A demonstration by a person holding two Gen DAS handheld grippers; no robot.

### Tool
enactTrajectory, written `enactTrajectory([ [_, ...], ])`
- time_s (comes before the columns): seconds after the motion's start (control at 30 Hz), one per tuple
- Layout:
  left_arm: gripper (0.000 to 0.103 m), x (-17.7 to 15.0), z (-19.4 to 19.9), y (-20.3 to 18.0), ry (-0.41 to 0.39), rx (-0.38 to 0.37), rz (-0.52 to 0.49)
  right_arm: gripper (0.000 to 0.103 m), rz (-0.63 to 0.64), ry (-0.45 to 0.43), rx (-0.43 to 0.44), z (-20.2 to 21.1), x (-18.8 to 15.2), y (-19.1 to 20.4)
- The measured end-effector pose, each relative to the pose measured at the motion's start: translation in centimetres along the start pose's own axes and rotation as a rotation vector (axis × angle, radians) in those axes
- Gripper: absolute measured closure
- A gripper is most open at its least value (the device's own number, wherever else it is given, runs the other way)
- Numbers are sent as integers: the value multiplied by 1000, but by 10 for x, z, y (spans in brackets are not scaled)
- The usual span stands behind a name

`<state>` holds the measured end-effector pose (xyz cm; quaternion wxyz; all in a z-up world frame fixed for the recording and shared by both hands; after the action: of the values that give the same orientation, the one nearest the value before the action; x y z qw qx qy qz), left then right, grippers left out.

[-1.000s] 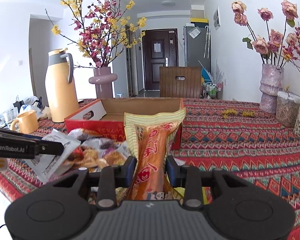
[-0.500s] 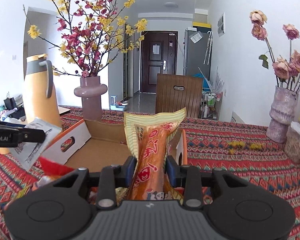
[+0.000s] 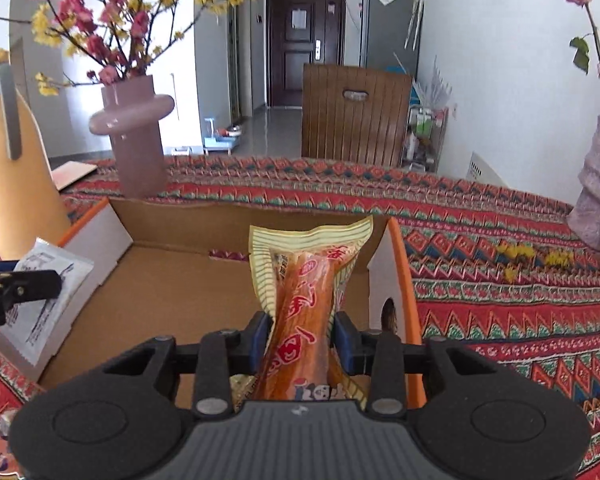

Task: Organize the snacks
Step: 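Carry both snacks into the cardboard box and open both tools, then reach the right tool to the green-and-white bar and grasp it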

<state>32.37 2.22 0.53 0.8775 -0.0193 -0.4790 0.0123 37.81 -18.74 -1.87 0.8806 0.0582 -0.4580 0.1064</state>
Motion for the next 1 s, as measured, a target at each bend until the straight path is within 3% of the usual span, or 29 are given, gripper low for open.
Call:
enactTrajectory([
  [0.07,56,-1,-2,2,3,-1,-2,54,-3,-6,4,2,-3,0],
  [0.13,25,-1,0,4,-7,16,3,48,-6,-15,11,6,-4,0],
  [0.17,21,-1,2,4,-21,20,4,45,-10,-21,14,10,-4,-1],
  [0.23,16,0,8,4,-33,14,0,20,-19,-46,13,19,-4,-4],
  [0.33,0,0,22,2,-69,18,-4,4,-29,-80,13,37,-5,-6],
  [0.73,0,-17,88,-1,-164,-19,2,0,15,-219,29,137,-35,-2],
  [1.0,0,-55,123,8,-182,-25,20,0,15,-220,16,179,-84,-2],
])
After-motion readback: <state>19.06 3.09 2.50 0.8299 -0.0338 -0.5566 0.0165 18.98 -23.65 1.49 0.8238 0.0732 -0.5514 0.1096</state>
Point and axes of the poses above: each gripper's, at about its wrist camera, not at the fingertips, and z roughly against the way its jaws point, y to its left, x to its top, the point moved 3 cm from there along -z, roughly the way its jaws point, and after that the axes turned 6 degrees about -y, right-handed, at the moved point
